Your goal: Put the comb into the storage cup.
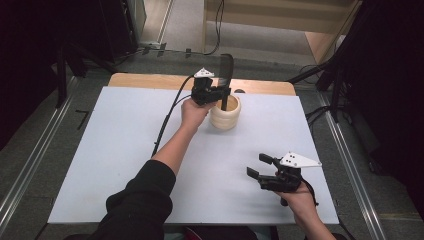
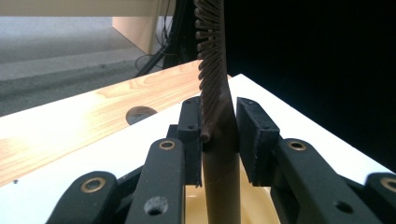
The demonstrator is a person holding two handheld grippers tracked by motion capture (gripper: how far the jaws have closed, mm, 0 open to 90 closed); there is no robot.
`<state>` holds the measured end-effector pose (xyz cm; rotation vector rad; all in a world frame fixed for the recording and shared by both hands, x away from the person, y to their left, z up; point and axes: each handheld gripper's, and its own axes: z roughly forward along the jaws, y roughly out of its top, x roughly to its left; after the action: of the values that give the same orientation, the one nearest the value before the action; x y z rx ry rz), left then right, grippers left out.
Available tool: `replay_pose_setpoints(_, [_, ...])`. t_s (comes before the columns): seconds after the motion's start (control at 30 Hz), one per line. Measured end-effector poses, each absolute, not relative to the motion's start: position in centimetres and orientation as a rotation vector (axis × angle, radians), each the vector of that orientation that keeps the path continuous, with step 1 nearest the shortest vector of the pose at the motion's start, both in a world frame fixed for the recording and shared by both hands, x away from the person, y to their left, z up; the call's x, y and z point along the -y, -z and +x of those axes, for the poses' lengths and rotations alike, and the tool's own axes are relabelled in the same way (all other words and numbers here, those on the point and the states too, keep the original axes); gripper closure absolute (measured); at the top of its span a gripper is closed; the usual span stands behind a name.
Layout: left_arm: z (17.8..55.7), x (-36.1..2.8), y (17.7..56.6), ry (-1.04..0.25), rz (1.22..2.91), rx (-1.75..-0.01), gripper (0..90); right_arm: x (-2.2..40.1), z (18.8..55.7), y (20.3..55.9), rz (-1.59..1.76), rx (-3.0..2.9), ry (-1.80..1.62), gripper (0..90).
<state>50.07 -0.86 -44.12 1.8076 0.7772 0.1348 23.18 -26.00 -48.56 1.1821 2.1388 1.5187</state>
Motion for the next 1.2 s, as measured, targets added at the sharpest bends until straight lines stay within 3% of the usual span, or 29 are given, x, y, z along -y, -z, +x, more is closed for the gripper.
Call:
replay_pose_setpoints(0.47, [49.9,0.9,45.2,-0.153,1.834,-0.778,72.1,25.9,23.2,48.5,1.177,-2.143,-1.526,23.0])
replay_pose_setpoints(0.57, [49.8,0.9,45.0,-0.138,1.832,-0.766,66.1,25.9,23.2,48.6,1.176,-2.146,-1.528,23.0])
replay_pose_setpoints(0.6, [49.7,0.9,44.9,-0.147,1.828,-0.762,56.0,25.9,23.2,48.6,1.171,-2.147,-1.528,23.0])
replay_pose_setpoints(0.63, [49.7,0.8,44.8,-0.156,1.833,-0.756,56.0,25.9,23.2,48.6,1.171,-2.147,-1.528,23.0])
replay_pose_setpoints(0.67, [49.6,0.6,44.5,-0.158,1.836,-0.753,50.5,25.9,23.1,48.5,1.171,-2.147,-1.526,23.0])
replay_pose_setpoints(0.9, [49.7,-0.7,43.8,-0.112,1.817,-0.785,41.1,25.8,23.1,48.6,1.171,-2.149,-1.522,23.0])
replay_pose_setpoints(1.2, [49.4,-2.7,43.1,-0.059,1.833,-0.809,38.3,25.7,23.2,48.6,1.171,-2.153,-1.517,23.0])
